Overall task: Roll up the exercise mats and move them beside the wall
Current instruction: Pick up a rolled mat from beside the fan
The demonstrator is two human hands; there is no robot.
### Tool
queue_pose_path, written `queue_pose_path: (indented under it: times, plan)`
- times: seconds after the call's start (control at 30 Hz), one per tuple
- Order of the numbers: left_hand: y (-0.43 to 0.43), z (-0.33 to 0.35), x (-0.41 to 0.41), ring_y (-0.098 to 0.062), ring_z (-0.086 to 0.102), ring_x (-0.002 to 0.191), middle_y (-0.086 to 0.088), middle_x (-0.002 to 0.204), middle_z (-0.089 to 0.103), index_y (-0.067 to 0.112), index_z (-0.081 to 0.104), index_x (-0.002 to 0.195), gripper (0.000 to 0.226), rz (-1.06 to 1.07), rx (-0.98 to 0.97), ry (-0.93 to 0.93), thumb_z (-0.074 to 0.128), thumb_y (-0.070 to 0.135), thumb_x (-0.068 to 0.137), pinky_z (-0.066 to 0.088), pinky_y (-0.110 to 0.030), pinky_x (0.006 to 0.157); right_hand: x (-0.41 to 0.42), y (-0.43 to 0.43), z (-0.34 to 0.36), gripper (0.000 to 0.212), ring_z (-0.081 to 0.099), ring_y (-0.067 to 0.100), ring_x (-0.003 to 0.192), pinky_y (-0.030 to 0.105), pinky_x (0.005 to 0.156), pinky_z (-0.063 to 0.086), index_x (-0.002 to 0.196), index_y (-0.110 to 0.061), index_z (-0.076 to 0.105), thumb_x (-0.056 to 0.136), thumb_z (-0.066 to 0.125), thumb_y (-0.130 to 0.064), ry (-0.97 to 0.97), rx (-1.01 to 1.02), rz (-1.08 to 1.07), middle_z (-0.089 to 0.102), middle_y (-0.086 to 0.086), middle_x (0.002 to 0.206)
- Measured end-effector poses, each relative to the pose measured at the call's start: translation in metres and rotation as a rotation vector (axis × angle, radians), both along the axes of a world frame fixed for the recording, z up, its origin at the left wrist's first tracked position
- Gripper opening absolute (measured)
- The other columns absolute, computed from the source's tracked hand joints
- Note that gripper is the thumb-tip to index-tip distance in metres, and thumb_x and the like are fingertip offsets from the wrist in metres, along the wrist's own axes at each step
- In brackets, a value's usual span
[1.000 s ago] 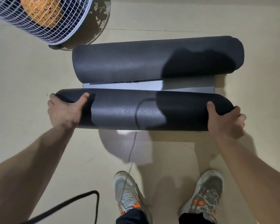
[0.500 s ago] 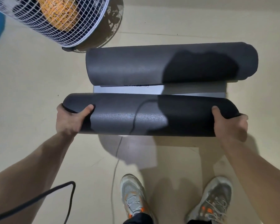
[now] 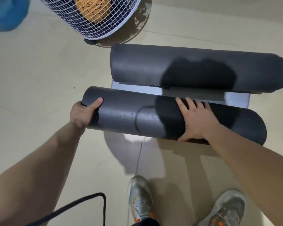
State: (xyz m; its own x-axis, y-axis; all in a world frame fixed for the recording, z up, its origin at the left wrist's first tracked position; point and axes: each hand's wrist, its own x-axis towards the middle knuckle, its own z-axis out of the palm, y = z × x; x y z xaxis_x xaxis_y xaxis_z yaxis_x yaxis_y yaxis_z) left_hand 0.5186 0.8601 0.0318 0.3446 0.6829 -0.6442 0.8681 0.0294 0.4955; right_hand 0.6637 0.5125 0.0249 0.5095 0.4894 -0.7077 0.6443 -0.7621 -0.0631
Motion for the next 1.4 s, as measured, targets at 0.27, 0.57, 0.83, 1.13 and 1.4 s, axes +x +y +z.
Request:
queue_pose_path:
  times: [0.27,0.57,0.83,1.13,1.4]
  plan:
    - [-0.063,-0.019,-0.039,-0.034,0.046,0.139,-0.011,0.160,0.036,0.015,0.028,0.159,0.090,0.689,0.029,-0.003,0.058,0.067,0.092,0.038,-0.045,0.114,0.021,0.021,0.012,0.145,0.056,0.028,0.122,0.042,0.099,0.051,0.159,-0.035,0.010,0.044,0.089,-0.073,0.192,0.030,-0.121,0.048,-0.001,0.148]
    - [-0.202,-0.103,-0.074,-0.025,0.059,0.076,-0.011,0.089,0.059,0.009,0.056,0.095,0.016,0.639,-0.564,-0.047,0.049,0.020,0.085,0.051,-0.038,0.080,-0.028,0.020,-0.041,0.114,0.066,0.007,0.109,0.041,0.105,0.050,0.134,-0.039,0.049,0.034,0.102,-0.053,0.673,0.222,-0.531,0.069,-0.021,0.117]
    - [-0.207,-0.064,-0.089,-0.027,0.069,0.087,-0.003,0.095,0.076,0.017,0.072,0.102,0.037,0.704,-0.626,-0.214,0.059,0.052,0.094,0.057,-0.039,0.084,-0.065,0.024,-0.022,0.140,0.058,0.016,0.124,0.049,0.108,0.049,0.151,-0.047,0.022,0.034,0.098,-0.061,0.568,0.291,-0.522,0.052,-0.011,0.142]
    - [-0.193,-0.043,-0.103,-0.021,0.076,0.104,-0.002,0.115,0.079,0.015,0.068,0.123,0.082,0.581,-0.651,-0.278,0.082,0.073,0.067,0.059,-0.043,0.098,-0.171,0.046,-0.015,0.145,0.046,0.041,0.134,0.058,0.106,0.045,0.158,-0.026,0.001,0.049,0.078,-0.083,-0.055,0.239,-0.312,0.035,0.016,0.152]
    - [-0.052,-0.010,-0.059,-0.024,0.021,0.154,-0.007,0.168,0.022,0.020,0.008,0.165,0.140,0.115,0.290,-0.118,0.090,0.063,0.061,0.020,-0.037,0.125,-0.175,0.041,-0.020,0.134,0.041,0.043,0.138,0.059,0.109,0.040,0.160,-0.028,-0.002,0.061,0.066,-0.087,-0.033,0.216,-0.309,0.029,0.019,0.157]
